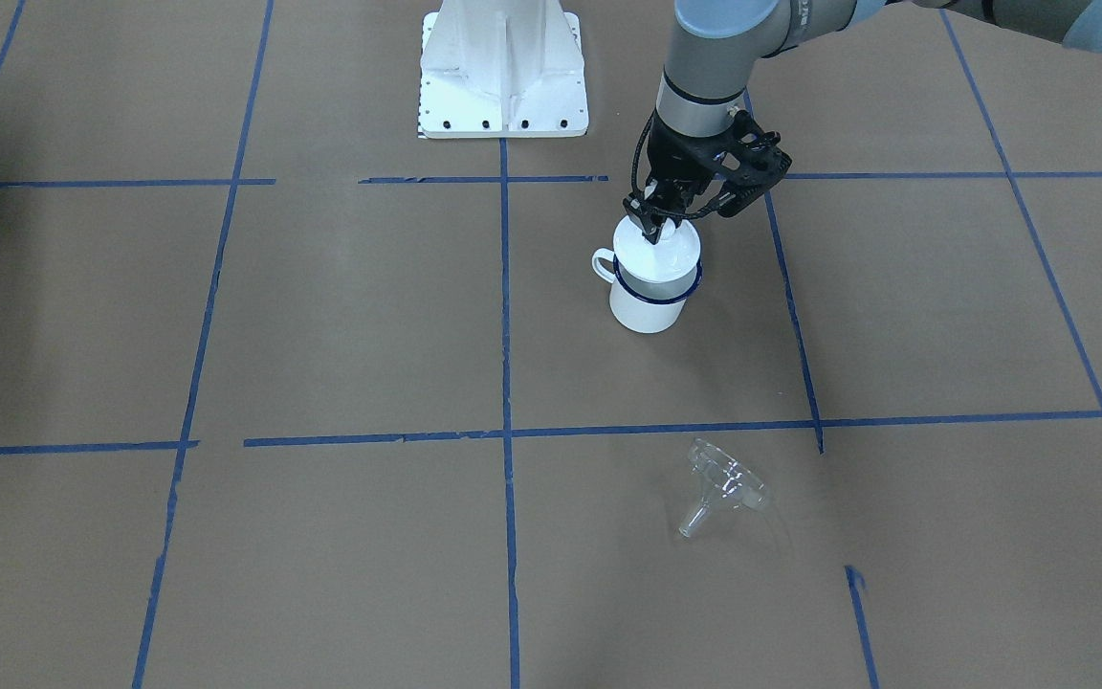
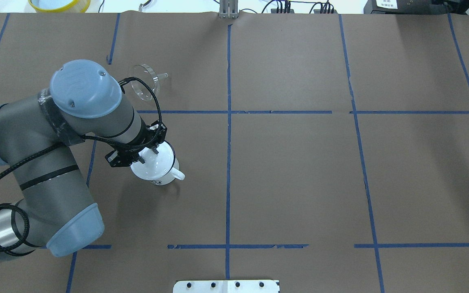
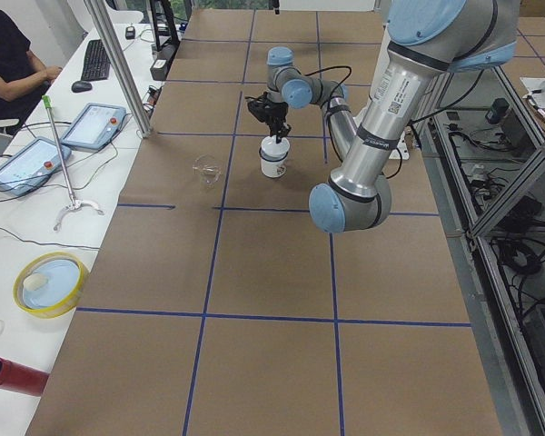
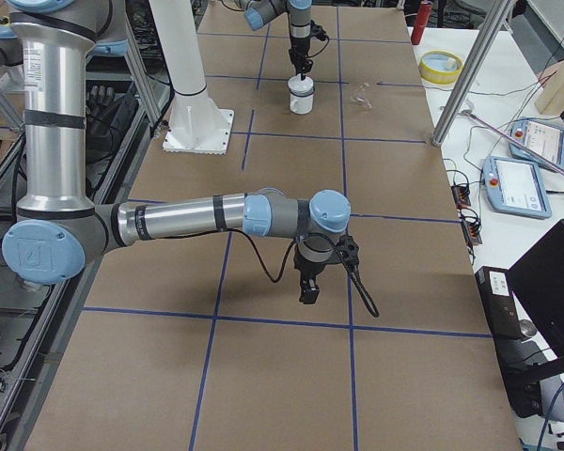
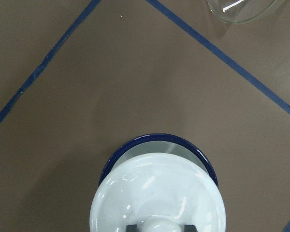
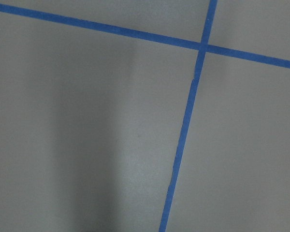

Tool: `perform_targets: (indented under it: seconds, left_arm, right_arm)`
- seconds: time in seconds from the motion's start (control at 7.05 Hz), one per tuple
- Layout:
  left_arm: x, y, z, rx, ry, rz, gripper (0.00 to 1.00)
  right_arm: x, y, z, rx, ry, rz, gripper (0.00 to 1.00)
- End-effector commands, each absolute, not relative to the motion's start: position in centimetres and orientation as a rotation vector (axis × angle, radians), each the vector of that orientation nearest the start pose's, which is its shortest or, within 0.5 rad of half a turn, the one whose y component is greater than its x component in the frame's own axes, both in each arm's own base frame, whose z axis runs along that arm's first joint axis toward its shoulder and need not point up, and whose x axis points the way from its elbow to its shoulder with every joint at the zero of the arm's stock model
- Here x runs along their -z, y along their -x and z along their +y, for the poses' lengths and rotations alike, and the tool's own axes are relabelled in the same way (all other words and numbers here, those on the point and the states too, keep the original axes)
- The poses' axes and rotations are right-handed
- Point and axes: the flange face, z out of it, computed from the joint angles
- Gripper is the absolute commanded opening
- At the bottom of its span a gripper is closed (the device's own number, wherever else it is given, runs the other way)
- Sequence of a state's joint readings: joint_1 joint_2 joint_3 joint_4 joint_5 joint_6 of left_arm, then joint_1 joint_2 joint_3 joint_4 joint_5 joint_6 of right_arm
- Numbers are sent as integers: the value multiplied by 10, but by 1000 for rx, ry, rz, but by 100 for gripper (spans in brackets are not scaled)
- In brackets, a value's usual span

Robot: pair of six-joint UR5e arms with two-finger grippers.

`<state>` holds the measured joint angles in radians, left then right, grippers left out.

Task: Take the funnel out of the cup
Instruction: 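Lower the white lid onto the mug opening with the left gripper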

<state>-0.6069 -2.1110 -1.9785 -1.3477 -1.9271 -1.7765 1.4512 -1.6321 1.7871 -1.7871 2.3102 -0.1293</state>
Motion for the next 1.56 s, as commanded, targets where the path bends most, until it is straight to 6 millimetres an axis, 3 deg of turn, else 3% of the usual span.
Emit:
perform_targets:
  seconds: [0.0, 1.28, 1.42]
  left_arm:
    - [-219, -428, -420, 631, 189, 769, 0]
    - [-221, -434, -421, 626, 193, 776, 0]
    - [-221, -434, -420, 627, 195, 776, 17]
  right_arm:
    - [-606, -11, -461, 214, 55, -741, 100]
    - [-606, -11, -461, 214, 55, -741, 100]
    - [-606, -11, -461, 214, 55, -741, 100]
